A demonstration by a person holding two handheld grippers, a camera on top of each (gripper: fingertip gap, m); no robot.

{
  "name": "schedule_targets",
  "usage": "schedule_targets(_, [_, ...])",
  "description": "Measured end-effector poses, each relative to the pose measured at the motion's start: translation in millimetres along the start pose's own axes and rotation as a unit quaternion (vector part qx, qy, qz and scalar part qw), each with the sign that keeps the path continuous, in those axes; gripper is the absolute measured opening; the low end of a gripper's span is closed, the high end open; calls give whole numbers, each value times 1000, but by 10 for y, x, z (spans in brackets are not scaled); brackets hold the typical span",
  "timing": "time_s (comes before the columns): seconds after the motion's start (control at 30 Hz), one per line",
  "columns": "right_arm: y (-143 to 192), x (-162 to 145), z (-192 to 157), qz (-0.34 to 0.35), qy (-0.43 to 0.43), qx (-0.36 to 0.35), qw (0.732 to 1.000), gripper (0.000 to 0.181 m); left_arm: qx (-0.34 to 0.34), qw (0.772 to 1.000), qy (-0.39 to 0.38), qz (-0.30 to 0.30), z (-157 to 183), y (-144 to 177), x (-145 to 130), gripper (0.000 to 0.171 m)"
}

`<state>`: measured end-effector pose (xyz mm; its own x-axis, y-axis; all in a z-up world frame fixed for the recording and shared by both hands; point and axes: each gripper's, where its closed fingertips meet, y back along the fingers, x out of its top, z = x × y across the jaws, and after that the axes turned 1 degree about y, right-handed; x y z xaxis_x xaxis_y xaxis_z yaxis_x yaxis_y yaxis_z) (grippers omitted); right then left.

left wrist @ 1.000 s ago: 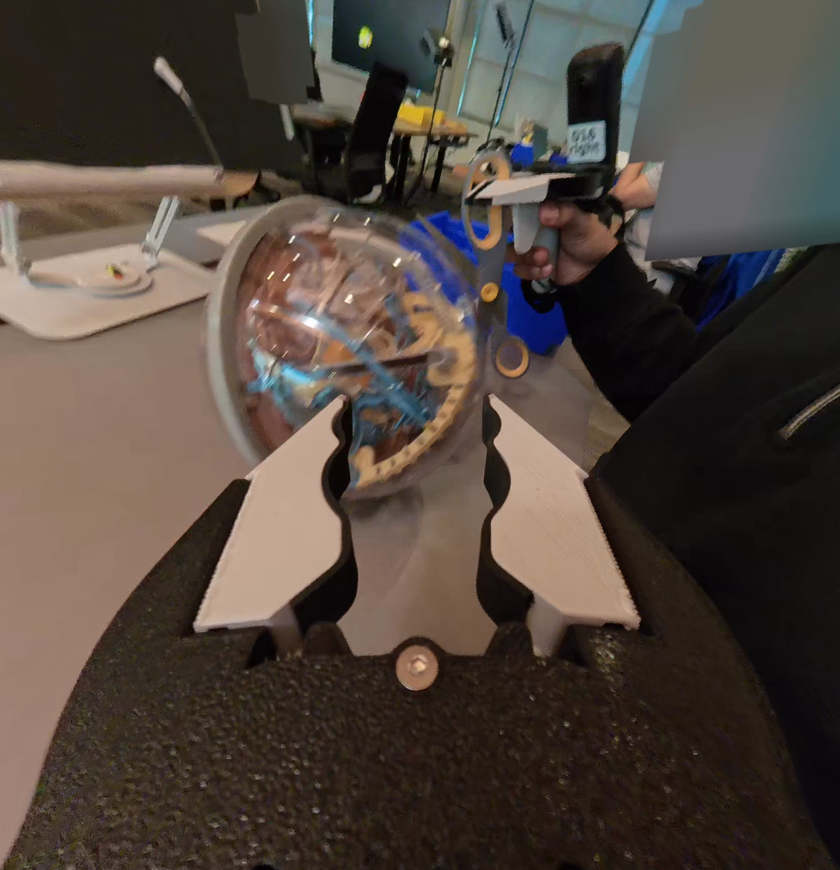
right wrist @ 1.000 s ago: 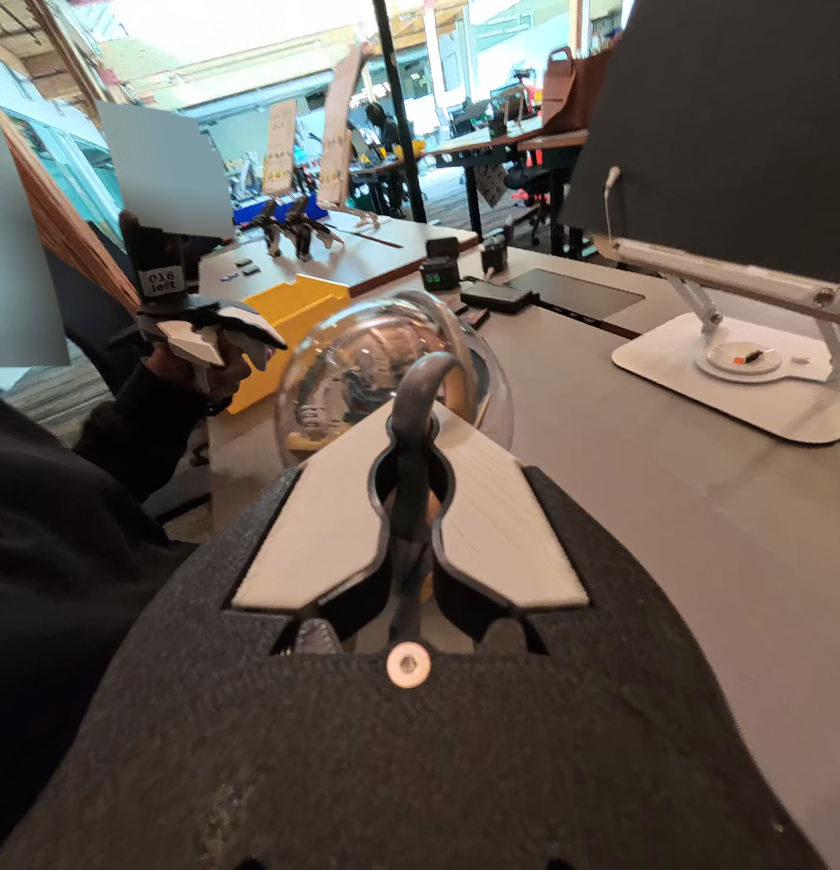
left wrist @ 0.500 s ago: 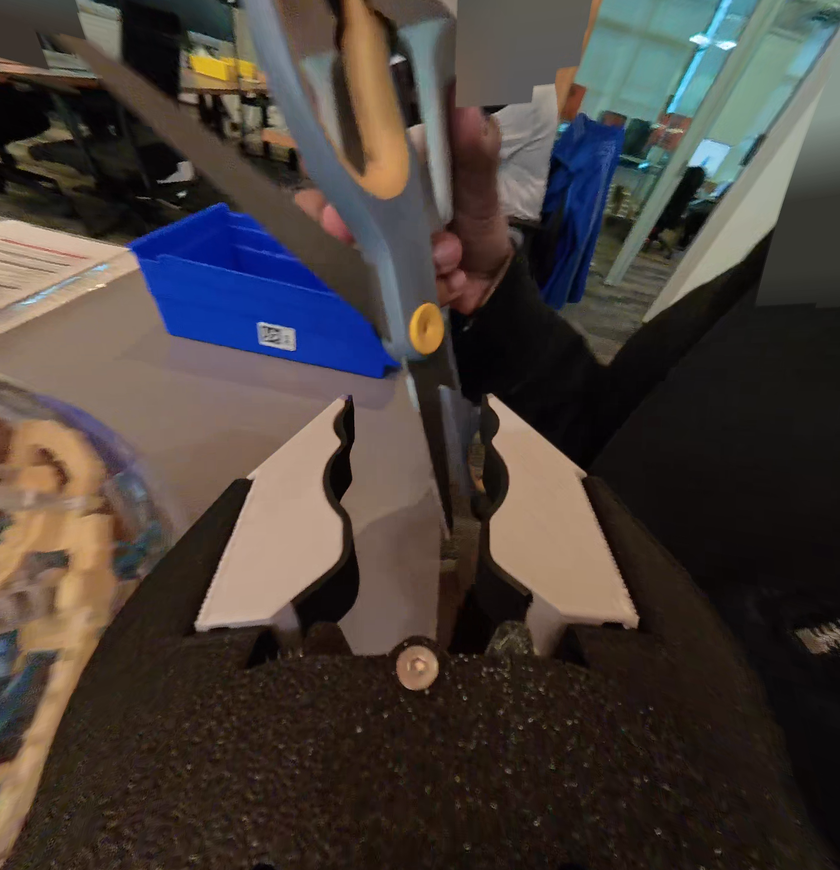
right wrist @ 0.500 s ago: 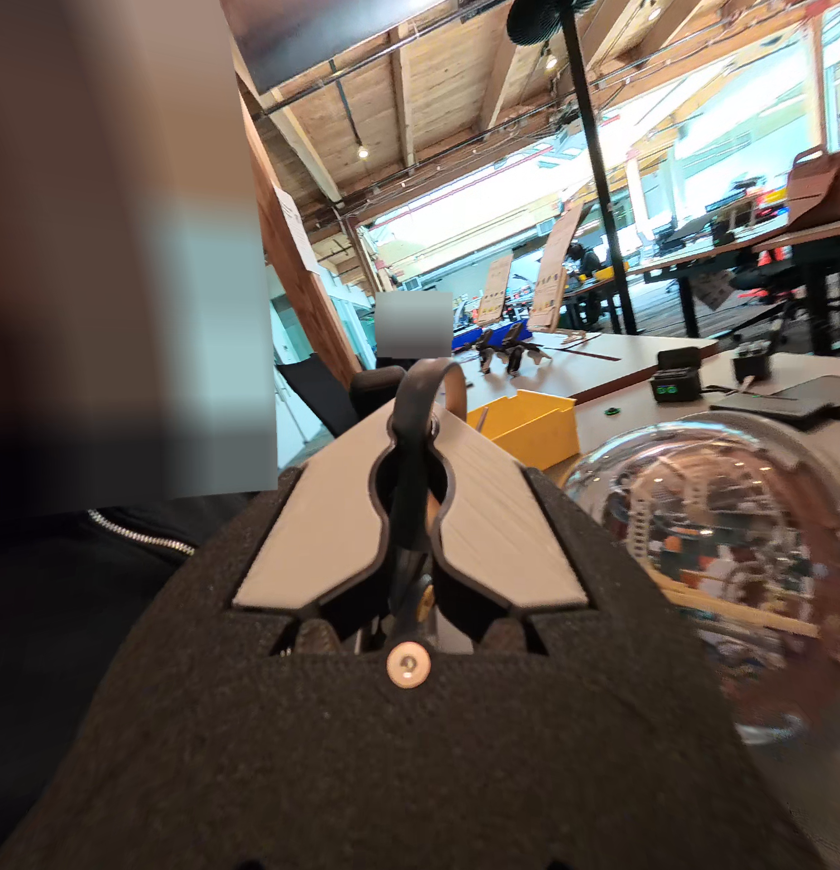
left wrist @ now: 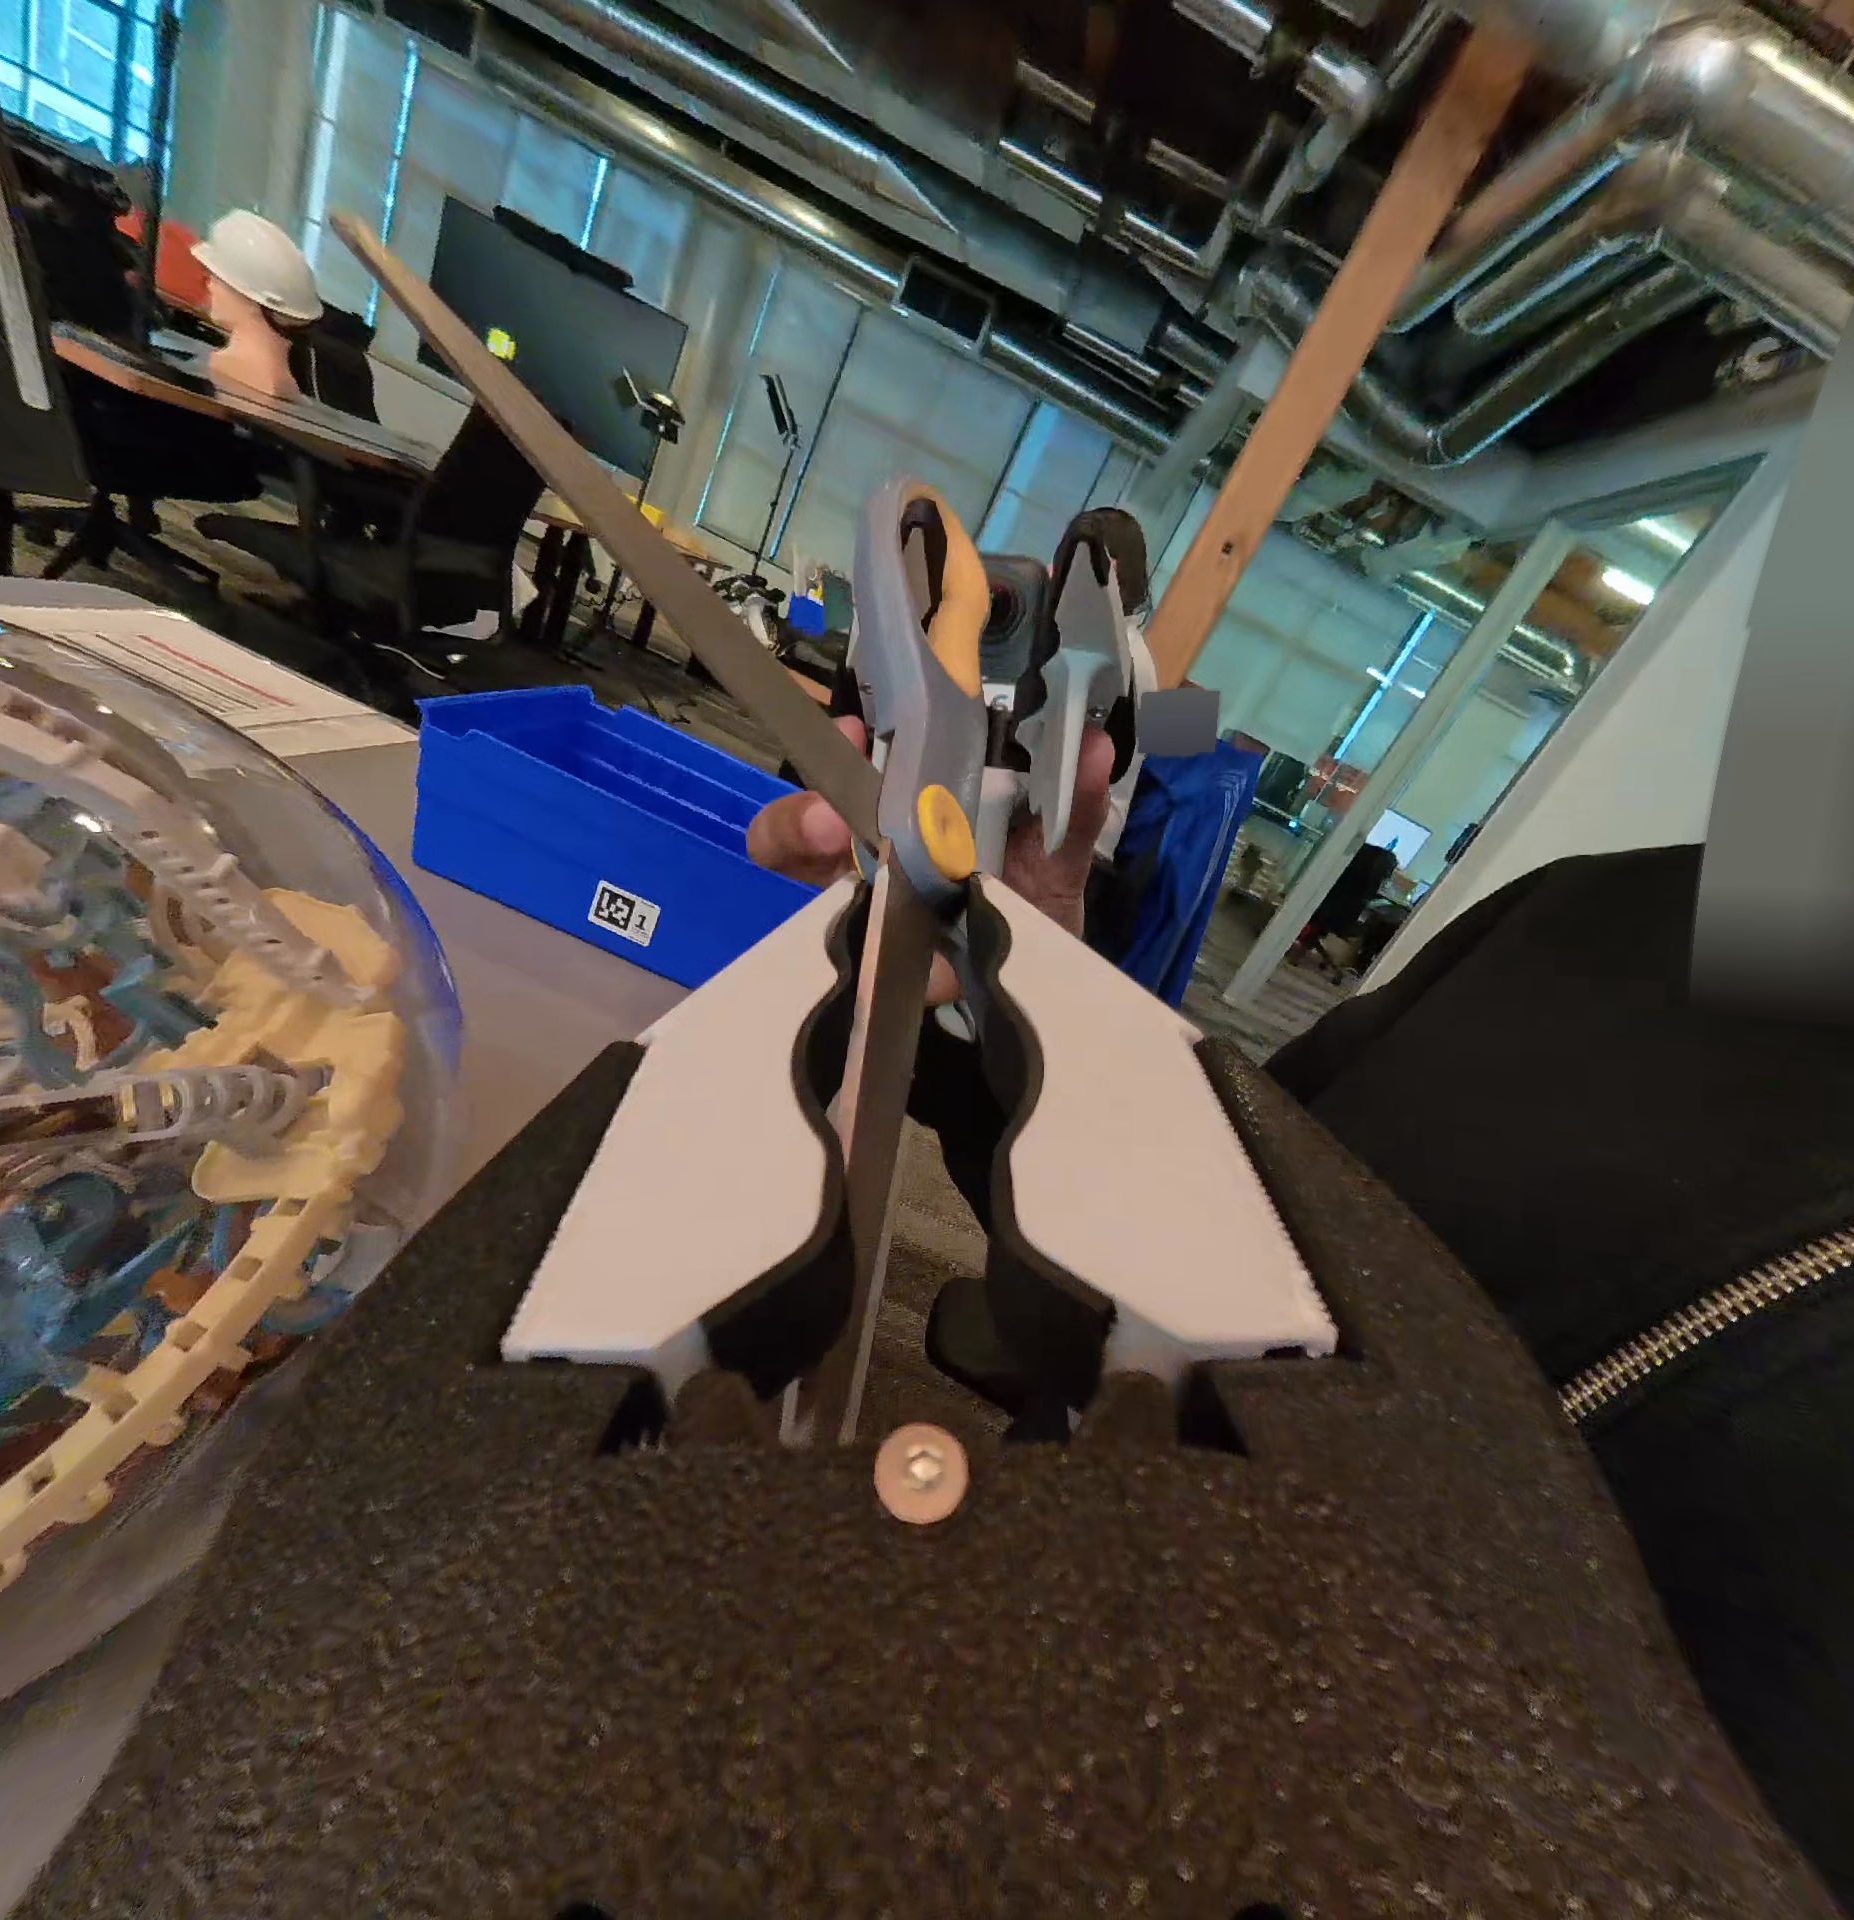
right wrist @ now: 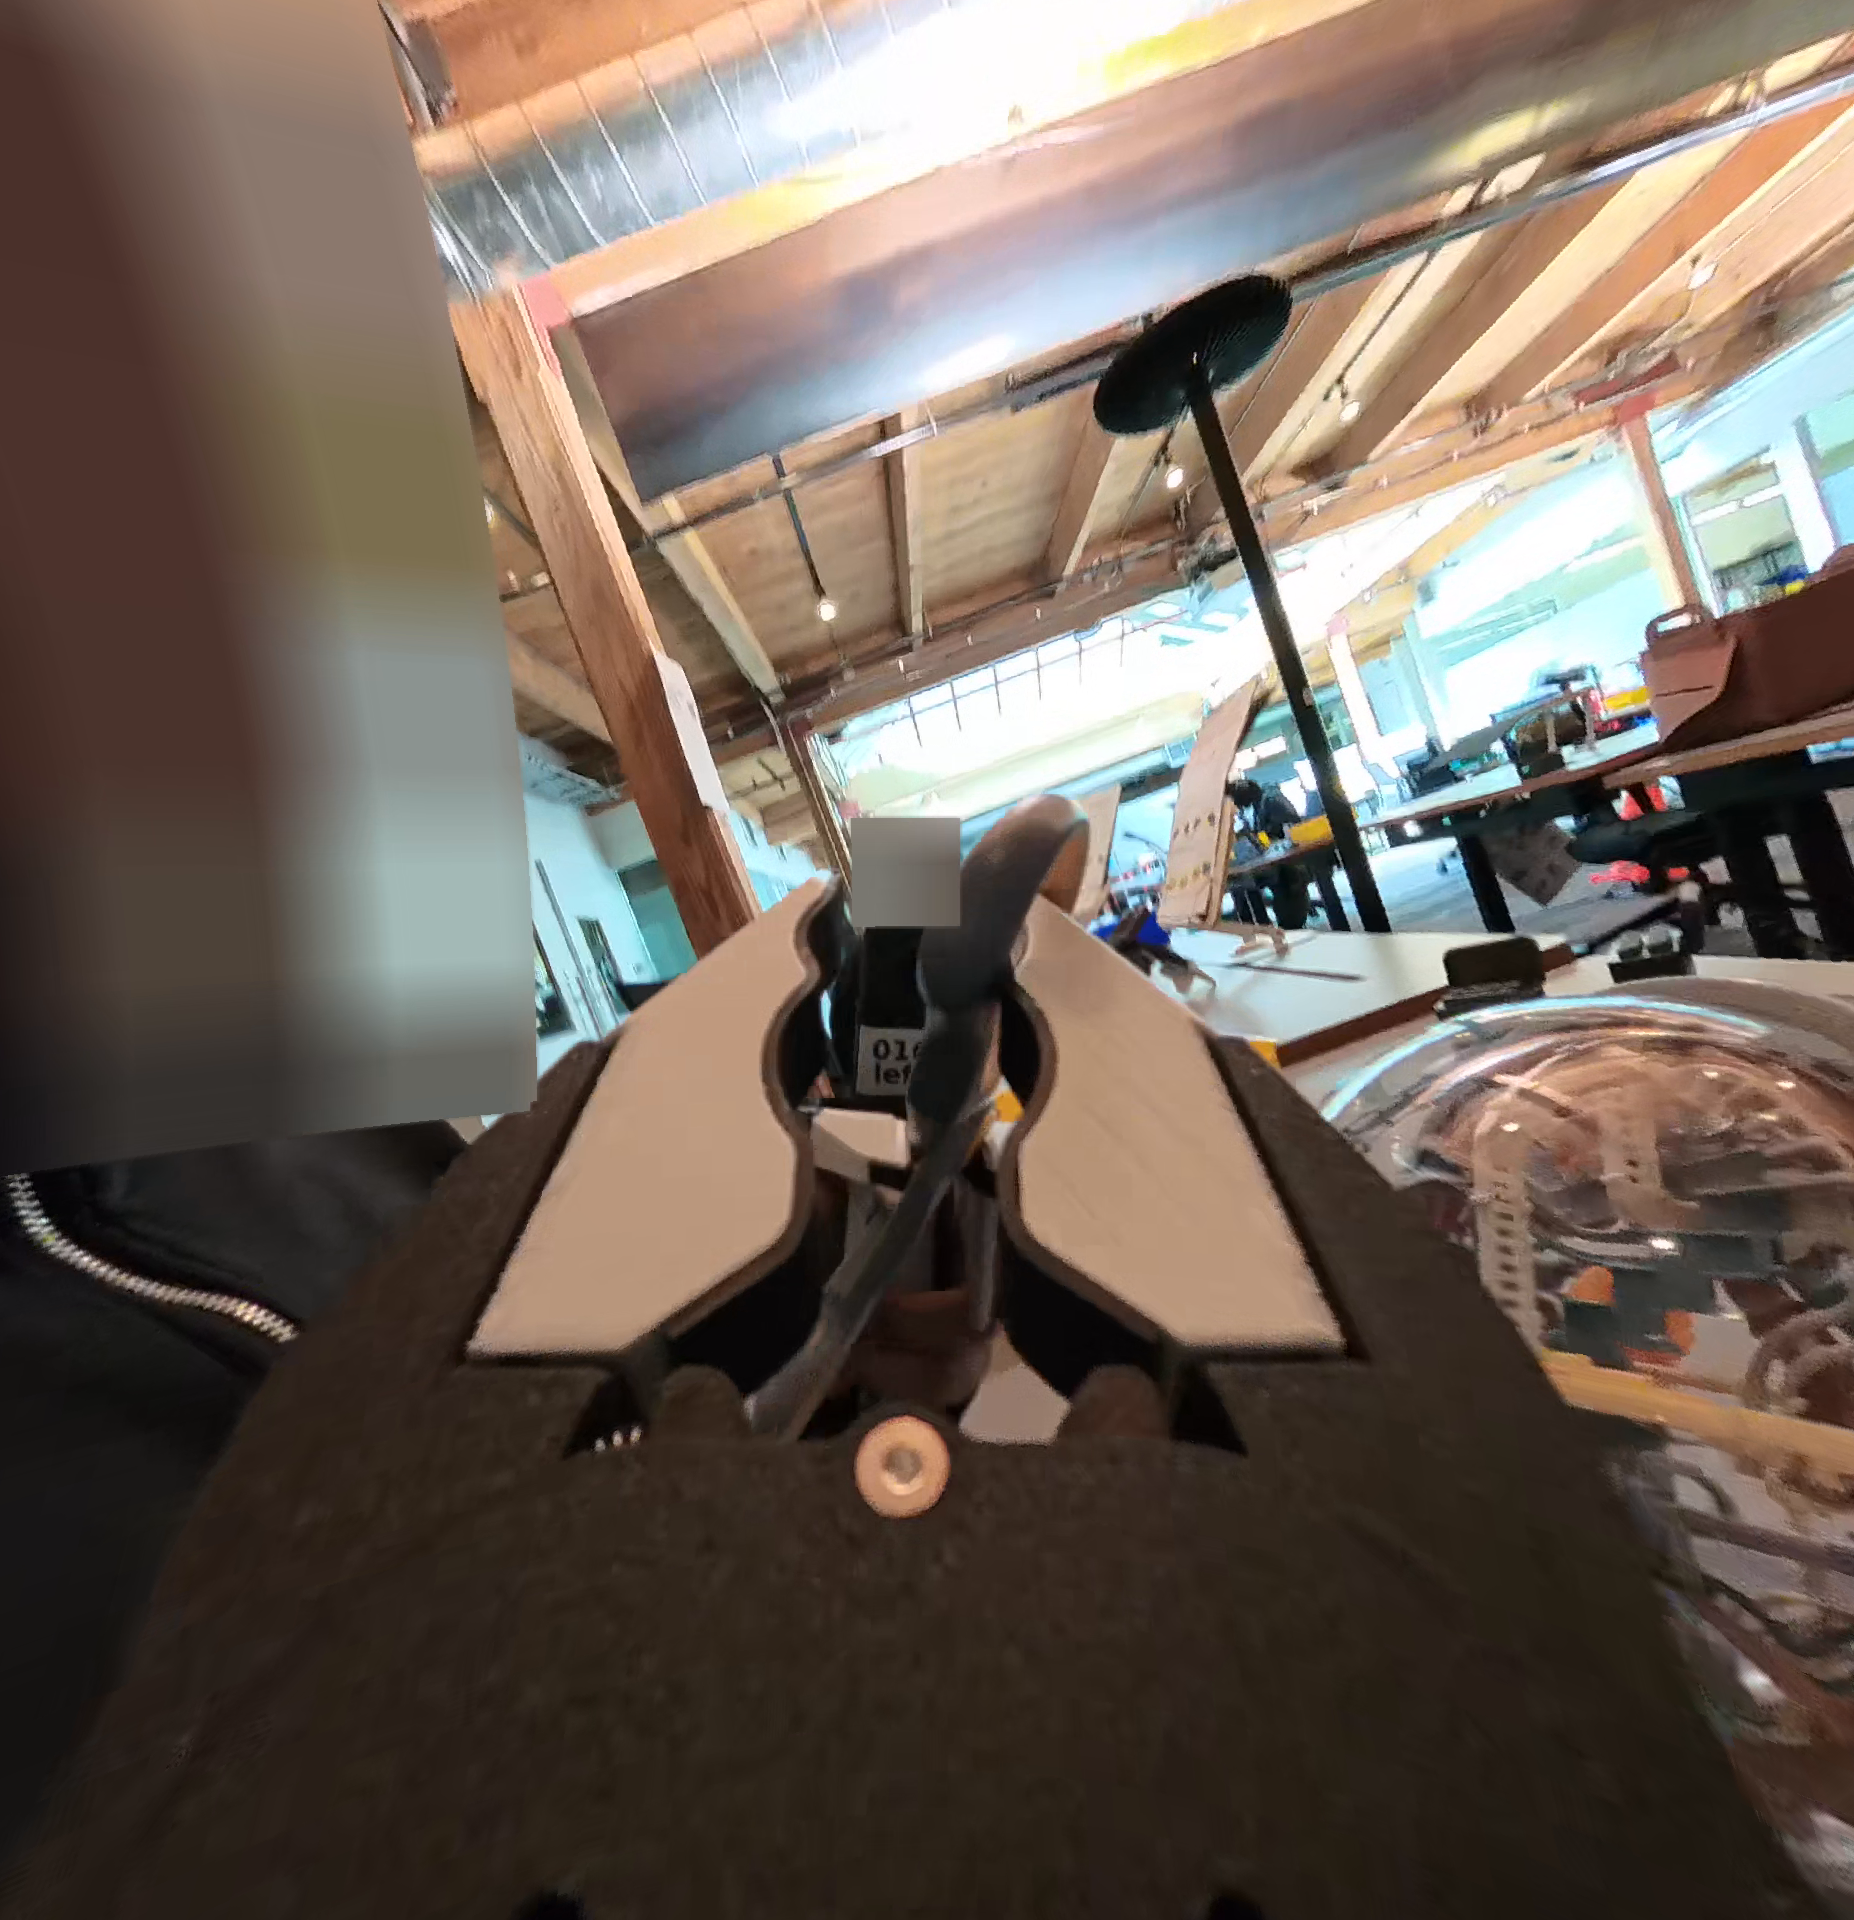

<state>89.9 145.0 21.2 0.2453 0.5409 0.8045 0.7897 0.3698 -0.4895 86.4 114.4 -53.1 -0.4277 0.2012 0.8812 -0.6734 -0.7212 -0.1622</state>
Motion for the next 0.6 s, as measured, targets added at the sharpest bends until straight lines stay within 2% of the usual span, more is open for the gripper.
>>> schedule_targets(0.1, [96, 24, -31, 29, 0, 12, 1000, 26, 1, 1000, -11, -12, 9, -40, -36, 15])
schedule_targets(0.23, [159, 50, -93, 22, -18, 32, 999, 30, -11, 1000, -12, -24, 25, -76, -68, 15])
schedule_targets(0.33, [253, 10, -221, -34, -84, 90, 992, 33, -43, 998, -1, -53, 66, -20, -127, 14])
schedule_targets(0.4, [386, 33, -218, -77, -101, 92, 988, 47, -55, 997, 1, -58, 95, 47, -133, 13])
schedule_targets(0.5, [530, 204, 17, -51, -33, 12, 998, 47, -35, 999, 8, -11, 47, 128, 28, 13])
schedule_targets(0.57, [572, 227, 267, -30, 94, -88, 991, 45, -27, 997, 39, 59, -22, 210, 253, 13])
schedule_targets(0.6, [576, 199, 351, -18, 174, -133, 976, 45, -27, 993, 63, 100, -66, 256, 376, 13])
